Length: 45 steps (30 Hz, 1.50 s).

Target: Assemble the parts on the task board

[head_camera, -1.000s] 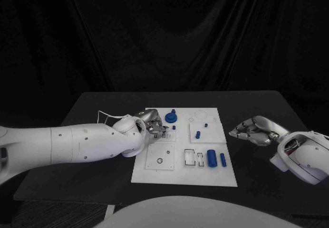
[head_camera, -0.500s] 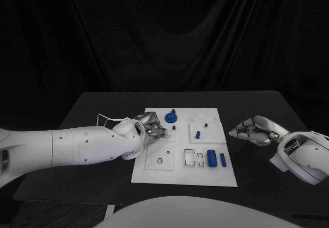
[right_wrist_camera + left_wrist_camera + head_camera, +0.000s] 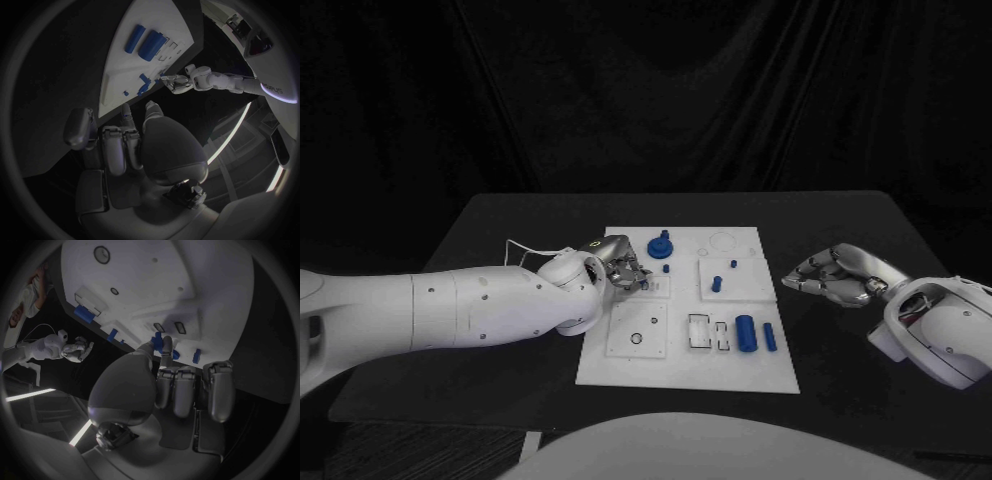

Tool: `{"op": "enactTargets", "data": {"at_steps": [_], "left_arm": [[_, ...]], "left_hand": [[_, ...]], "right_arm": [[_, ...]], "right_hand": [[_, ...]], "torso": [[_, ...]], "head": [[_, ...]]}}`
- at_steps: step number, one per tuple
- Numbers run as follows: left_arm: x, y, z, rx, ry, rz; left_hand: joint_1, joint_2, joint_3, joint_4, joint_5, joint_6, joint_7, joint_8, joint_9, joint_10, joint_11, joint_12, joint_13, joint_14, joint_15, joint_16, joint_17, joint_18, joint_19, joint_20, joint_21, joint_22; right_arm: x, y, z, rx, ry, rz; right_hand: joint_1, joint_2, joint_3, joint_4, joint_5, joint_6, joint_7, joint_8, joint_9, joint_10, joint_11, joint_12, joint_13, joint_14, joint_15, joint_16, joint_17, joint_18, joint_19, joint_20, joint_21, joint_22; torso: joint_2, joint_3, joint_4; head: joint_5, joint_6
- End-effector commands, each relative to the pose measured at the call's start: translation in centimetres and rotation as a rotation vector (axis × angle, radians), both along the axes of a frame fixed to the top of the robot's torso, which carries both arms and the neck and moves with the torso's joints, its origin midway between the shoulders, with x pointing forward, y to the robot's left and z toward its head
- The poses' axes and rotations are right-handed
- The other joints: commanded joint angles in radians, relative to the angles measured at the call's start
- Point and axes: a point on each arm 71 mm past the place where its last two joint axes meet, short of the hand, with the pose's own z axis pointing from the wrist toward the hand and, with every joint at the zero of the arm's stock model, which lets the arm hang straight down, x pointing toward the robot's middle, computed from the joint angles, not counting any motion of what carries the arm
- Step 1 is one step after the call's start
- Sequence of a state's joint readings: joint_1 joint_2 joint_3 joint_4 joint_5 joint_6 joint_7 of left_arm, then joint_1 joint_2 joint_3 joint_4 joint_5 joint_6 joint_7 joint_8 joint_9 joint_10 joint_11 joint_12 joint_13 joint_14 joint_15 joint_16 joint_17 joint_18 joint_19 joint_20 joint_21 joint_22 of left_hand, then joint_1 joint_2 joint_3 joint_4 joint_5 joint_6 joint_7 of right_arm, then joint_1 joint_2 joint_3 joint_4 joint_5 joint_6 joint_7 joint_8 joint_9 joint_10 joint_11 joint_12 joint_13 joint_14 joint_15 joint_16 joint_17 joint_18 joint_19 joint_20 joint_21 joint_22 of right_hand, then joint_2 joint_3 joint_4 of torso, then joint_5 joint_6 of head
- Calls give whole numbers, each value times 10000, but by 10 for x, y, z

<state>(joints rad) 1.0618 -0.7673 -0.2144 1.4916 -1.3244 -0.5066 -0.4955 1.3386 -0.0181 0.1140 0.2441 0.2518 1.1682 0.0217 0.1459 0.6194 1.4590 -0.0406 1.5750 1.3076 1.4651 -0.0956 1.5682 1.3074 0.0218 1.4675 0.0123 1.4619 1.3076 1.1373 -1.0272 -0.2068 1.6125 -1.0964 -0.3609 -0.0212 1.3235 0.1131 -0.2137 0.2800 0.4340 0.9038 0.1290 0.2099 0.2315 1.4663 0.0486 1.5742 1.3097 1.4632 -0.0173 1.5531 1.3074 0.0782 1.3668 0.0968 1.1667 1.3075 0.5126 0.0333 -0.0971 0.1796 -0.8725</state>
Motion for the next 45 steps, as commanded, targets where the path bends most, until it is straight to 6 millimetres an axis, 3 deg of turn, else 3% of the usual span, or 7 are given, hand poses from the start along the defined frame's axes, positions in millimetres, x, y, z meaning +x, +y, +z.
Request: {"op": "enactTargets", "data": {"at_steps": [1,11,22,36,45], "left_arm": [[-1,-2,0,-44,-41,-103],[-2,0,-2,82,145,-92],[-3,-1,-2,89,199,-101],[-2,-2,-2,102,205,-96],[-2,-2,-3,136,245,-98]], "left_hand": [[-76,-113,126,18,-217,-83,-7,74,20,1118,-109,-42,2632,1057,-62,26,2633,52,547,-10,-21,2172],[-183,-185,94,162,-419,-101,12,80,29,1118,-94,-42,2632,1057,-53,26,2633,55,544,-3,-35,2173],[-364,-289,-18,396,-1082,-122,43,111,66,1118,-65,-42,2632,1057,-28,26,2633,62,533,20,-76,2172],[-569,-338,-196,441,-1241,-138,71,135,96,1118,-44,-42,2632,1057,-11,26,2633,65,527,34,-97,2172],[-858,-305,-442,451,-1622,-213,117,119,104,979,-4,-285,2450,1046,23,-8,2602,83,492,66,-188,2151]], "right_arm": [[0,0,0,28,-86,-42],[-1,-1,0,17,-76,-63],[-1,-1,0,23,-87,-66],[0,-1,0,28,-98,-66],[0,-1,0,23,-88,-66]], "right_hand": [[93,13,-67,3,67,-48,-23,44,-14,1045,18,-34,2611,954,30,-37,2372,145,-86,-14,-47,1365],[99,11,-69,2,75,-45,-24,45,-14,1045,18,-34,2611,956,30,-33,2376,143,-81,-14,-41,1367],[108,9,-70,-1,84,-43,-26,47,-14,1045,17,-34,2611,956,30,-33,2376,145,-84,-15,-49,1365],[130,3,-71,-9,106,-40,-28,48,-15,1045,15,-34,2611,955,28,-37,2372,145,-82,-15,-51,1366],[164,-5,-71,-23,124,-37,-30,50,-16,1045,12,-34,2611,954,26,-38,2370,143,-76,-16,-48,1368]], "torso": [[1,2,-5],[-1,3,6],[-2,0,-5],[0,-2,-3],[2,2,-3]], "head": [[17,-1],[-14,-1],[10,-1],[10,-1],[3,-1]]}}
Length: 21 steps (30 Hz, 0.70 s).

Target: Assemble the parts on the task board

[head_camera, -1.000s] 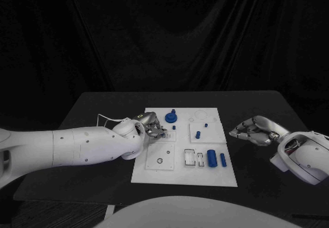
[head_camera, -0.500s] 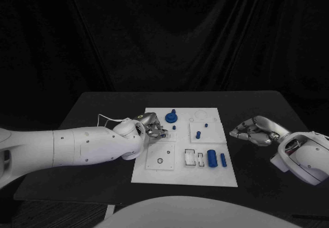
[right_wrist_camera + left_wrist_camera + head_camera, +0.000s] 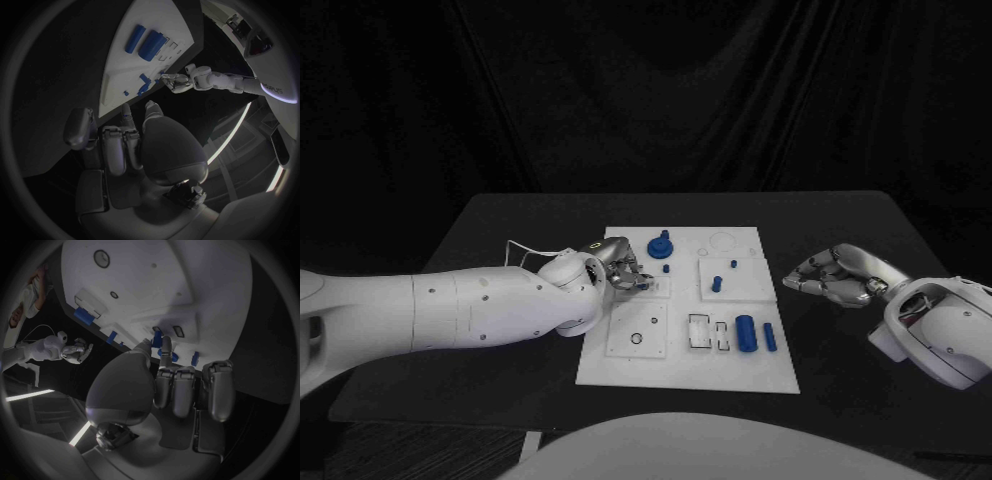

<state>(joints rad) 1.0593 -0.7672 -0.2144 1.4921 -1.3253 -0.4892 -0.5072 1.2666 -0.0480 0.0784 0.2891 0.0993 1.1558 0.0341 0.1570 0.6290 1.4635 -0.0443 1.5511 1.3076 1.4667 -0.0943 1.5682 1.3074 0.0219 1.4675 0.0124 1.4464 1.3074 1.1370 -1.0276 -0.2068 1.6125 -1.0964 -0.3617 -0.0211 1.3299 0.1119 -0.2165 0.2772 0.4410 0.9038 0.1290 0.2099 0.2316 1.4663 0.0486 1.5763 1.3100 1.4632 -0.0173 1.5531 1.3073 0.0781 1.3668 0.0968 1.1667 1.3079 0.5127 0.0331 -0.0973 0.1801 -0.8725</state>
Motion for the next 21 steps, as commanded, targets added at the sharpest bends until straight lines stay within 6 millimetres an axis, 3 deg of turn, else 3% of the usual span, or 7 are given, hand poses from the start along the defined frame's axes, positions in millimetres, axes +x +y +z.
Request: {"op": "enactTargets", "data": {"at_steps": [1,8,21], "left_arm": [[-1,-2,-1,24,66,-105],[-1,-2,-1,71,138,-110],[-1,-3,-2,100,202,-152]], "left_hand": [[-200,2,-129,6,-156,-93,-1,9,9,936,37,-45,2452,1028,13,-13,2598,83,490,70,-38,2153],[-538,52,-336,17,-384,-99,19,15,15,938,54,-43,2453,1027,29,-17,2595,84,493,86,-48,2160],[-707,70,-443,19,-406,-89,18,27,24,942,59,-37,2458,1027,33,-16,2595,84,494,92,-53,2164]], "right_arm": [[0,0,0,23,-81,-57],[0,0,0,18,-64,-52],[-1,0,0,11,-52,-56]], "right_hand": [[100,8,-43,5,54,-37,-30,50,-17,1045,12,-55,2608,954,26,-38,2371,144,-76,-17,-48,1363],[116,4,-42,-2,62,-34,-32,52,-17,1045,11,-55,2608,954,25,-39,2370,147,-82,-17,-63,1359],[161,1,-37,-18,95,-34,-33,52,-19,1045,9,-55,2608,954,22,-38,2370,146,-77,-19,-63,1361]], "torso": [[0,3,-1],[1,6,0],[2,3,1]], "head": [[5,-2],[-4,-2],[-5,-2]]}}
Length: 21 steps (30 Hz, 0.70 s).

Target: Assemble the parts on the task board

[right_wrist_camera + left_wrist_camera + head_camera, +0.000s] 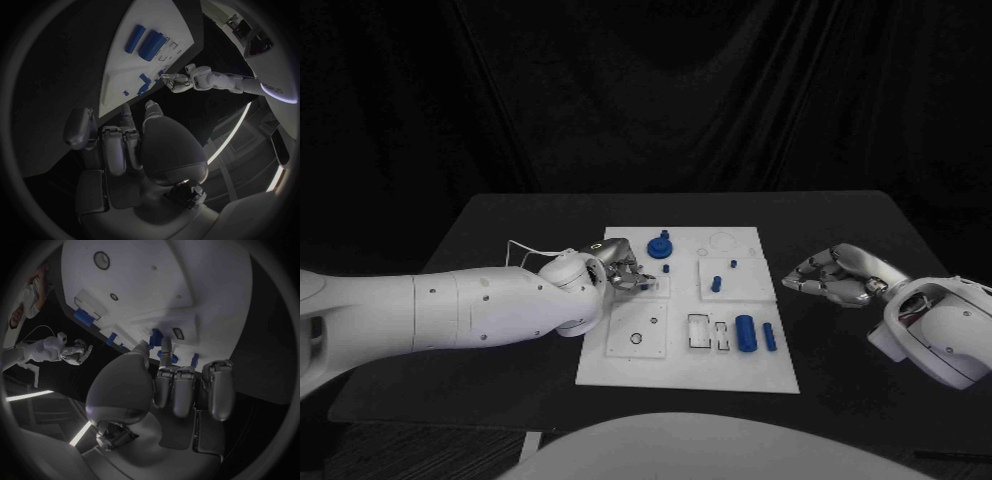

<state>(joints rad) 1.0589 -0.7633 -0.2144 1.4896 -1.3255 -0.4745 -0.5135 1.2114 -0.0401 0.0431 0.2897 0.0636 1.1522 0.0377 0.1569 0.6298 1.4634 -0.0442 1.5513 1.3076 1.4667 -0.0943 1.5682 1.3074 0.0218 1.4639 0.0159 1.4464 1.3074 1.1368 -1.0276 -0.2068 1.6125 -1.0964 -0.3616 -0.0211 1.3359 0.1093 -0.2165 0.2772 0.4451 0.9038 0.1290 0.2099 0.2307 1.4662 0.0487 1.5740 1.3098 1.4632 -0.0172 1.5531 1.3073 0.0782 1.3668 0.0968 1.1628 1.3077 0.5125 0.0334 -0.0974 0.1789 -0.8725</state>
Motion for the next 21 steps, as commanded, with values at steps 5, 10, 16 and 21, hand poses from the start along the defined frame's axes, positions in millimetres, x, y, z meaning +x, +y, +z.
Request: {"op": "enactTargets", "data": {"at_steps": [5,10,16,21], "left_arm": [[-1,-1,0,-26,21,-107],[-1,-1,1,-125,-118,-84],[-3,0,5,-381,-471,-47],[-2,1,16,-442,-871,-104]], "left_hand": [[-441,-30,-296,19,-55,-44,-25,54,39,951,56,-26,2467,1031,33,-4,2607,79,543,60,-30,2180],[-1046,-84,-756,28,-135,-183,-36,262,294,1008,48,75,2543,1041,22,26,2634,71,563,51,-6,2203],[-1743,-190,-1126,19,-145,-398,-85,746,948,1074,2,195,2632,1041,-13,26,2634,44,624,4,112,2258],[-1932,-177,-1442,17,-152,-1086,-71,1436,2035,1074,10,195,2632,1041,-15,26,2634,17,685,-6,226,2312]], "right_arm": [[0,-1,0,7,-55,-62],[0,-1,0,4,-63,-76],[0,-3,0,-3,-78,-109],[0,-4,0,-12,-91,-144]], "right_hand": [[101,27,-37,-18,54,-34,-33,52,-11,1046,9,-32,2610,954,22,-38,2370,145,-77,-19,-24,1363],[116,27,-36,-19,77,-34,-32,52,-12,1046,8,-32,2610,953,21,-40,2368,147,-81,-20,-37,1361],[116,26,-37,-18,79,-34,-32,52,-12,1046,9,-32,2610,953,21,-41,2367,146,-79,-20,-34,1362],[116,26,-39,-15,83,-34,-31,52,-13,1046,9,-32,2610,951,21,-44,2362,148,-84,-21,-46,1358]], "torso": [[2,-1,-2],[2,0,1],[2,0,4],[-1,0,7]], "head": [[38,-2],[40,-2],[22,-2],[16,-2]]}}
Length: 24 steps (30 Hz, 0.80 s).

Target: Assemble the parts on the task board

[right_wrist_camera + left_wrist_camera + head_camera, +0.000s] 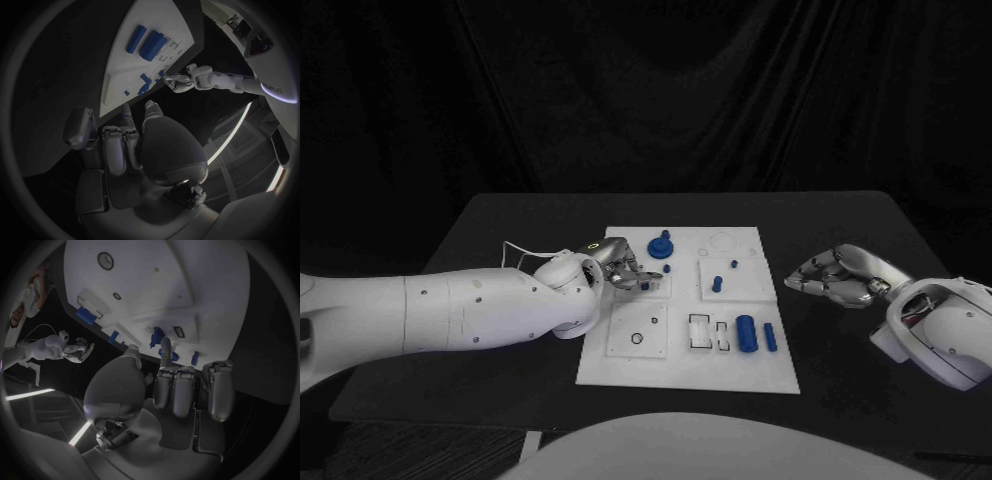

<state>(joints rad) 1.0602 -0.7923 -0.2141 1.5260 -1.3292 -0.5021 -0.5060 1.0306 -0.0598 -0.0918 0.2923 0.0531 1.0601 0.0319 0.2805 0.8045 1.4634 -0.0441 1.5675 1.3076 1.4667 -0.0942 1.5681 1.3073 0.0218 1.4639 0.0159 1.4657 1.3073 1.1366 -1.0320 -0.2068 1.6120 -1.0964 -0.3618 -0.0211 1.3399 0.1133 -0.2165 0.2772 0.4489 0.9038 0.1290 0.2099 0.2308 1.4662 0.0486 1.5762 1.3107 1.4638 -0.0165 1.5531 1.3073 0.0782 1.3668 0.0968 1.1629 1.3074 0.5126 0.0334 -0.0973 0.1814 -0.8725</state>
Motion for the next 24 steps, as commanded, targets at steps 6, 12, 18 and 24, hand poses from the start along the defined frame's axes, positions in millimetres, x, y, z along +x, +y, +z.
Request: {"op": "enactTargets", "data": {"at_steps": [6,12,18,24], "left_arm": [[21,-1,47,391,-1177,-324],[47,-4,87,1630,-840,-790],[75,-13,108,2067,1824,-1181],[95,-29,105,2525,4635,-1755]], "left_hand": [[-101,304,-475,-1,-40,-712,-3,770,1141,1074,29,33,2632,1041,-12,26,2635,-7,739,8,137,2352],[1757,850,-141,-306,1875,-1163,-28,1191,1808,1074,8,33,2632,1041,-18,26,2635,-34,786,0,255,2392],[2586,999,66,-134,1382,-1146,-55,1421,2079,1074,-3,33,2632,1041,10,26,2635,-64,827,21,386,2433],[2472,1137,64,-50,1223,-822,6,740,1391,1074,38,33,2632,1041,44,26,2635,-41,776,71,279,2401]], "right_arm": [[0,-2,0,10,-111,-127],[0,-2,1,23,-140,-135],[0,1,1,56,-153,-75],[-1,4,1,97,-132,5]], "right_hand": [[69,-18,-46,-8,51,-34,-29,51,-15,1046,11,-54,2601,947,13,-40,2367,148,-81,-21,-42,1362],[67,-18,-48,-5,53,-34,-29,51,-15,1046,11,-54,2601,942,13,-48,2358,150,-84,-21,-50,1360],[56,-18,-57,10,63,-34,-27,51,-16,1046,12,-54,2601,947,14,-40,2367,147,-77,-21,-41,1364],[51,-16,-60,17,69,-32,-27,52,-16,1046,13,-54,2601,951,14,-33,2377,142,-67,-21,-22,1370]], "torso": [[-4,-11,1],[-15,-6,-19],[-1,-4,-25],[0,-4,-17]], "head": [[-14,-2],[-44,-2],[-14,-2],[-36,-2]]}}
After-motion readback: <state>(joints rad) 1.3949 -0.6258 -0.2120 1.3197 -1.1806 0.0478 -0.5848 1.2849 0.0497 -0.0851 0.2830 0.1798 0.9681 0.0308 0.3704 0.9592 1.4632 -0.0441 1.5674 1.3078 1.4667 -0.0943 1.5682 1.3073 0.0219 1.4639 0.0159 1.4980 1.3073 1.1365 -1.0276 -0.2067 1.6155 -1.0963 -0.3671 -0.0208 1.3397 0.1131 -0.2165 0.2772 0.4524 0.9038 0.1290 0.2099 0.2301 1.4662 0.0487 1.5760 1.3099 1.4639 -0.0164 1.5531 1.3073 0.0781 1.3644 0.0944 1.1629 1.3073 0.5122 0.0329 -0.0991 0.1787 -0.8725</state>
